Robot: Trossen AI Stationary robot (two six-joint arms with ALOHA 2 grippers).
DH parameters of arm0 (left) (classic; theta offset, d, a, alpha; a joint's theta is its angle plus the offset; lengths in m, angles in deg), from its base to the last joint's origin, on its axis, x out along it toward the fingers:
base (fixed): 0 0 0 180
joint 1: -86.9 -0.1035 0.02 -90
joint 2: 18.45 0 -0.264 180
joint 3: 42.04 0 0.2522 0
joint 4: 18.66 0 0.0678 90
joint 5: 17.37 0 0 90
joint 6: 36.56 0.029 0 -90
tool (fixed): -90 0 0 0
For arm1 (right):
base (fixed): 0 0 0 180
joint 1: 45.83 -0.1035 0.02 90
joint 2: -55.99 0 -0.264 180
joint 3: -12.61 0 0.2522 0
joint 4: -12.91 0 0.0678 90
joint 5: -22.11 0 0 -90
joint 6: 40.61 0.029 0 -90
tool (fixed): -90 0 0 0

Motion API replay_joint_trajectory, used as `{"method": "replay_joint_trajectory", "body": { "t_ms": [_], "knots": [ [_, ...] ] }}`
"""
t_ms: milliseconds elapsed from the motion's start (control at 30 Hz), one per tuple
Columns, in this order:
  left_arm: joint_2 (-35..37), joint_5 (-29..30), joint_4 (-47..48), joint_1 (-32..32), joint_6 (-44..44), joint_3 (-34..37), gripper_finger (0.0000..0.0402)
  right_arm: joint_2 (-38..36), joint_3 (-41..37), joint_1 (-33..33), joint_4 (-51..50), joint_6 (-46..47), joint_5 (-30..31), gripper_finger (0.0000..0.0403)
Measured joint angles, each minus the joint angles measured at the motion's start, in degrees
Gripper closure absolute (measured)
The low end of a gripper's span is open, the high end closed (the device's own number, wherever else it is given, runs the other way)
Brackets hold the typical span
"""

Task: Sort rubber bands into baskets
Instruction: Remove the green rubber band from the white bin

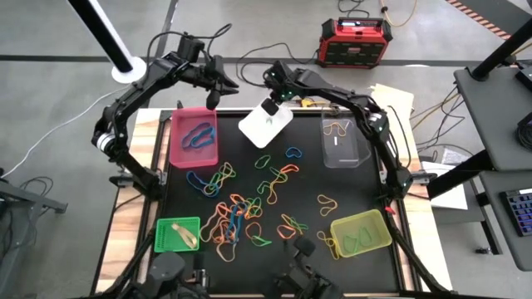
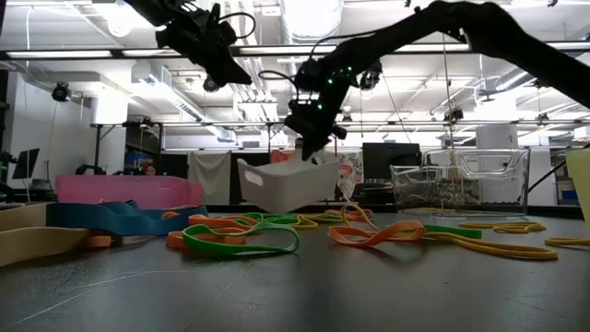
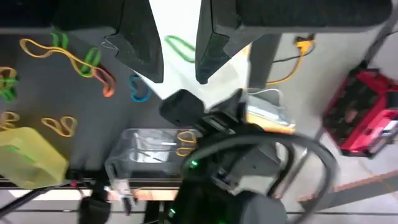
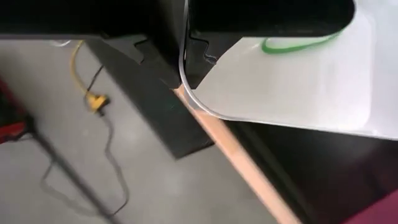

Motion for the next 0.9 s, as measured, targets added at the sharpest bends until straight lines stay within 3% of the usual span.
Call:
{"method": "replay_joint_trajectory", "body": {
  "t_ms": [167, 333, 533, 900],
  "knots": [
    [0.2, -5.3, 1.4, 0.0, 2.0, 2.0, 0.0323, -4.6, -8.9, -0.6, 12.1, 1.6, 1.9, 0.0394],
    [0.3, -5.8, 1.4, 0.5, 2.9, 4.8, 0.0323, -12.4, -23.8, -1.2, 30.7, 4.9, 5.2, 0.0394],
    [0.4, -5.8, 0.1, 2.0, 3.0, 6.0, 0.0323, -21.2, -39.4, -3.6, 48.8, 4.7, 14.6, 0.0394],
    [5.0, -5.7, -8.6, 2.5, -0.4, 6.1, 0.0323, -37.1, -54.2, -7.1, 53.7, 5.5, 22.1, 0.0394]
  ]
}}
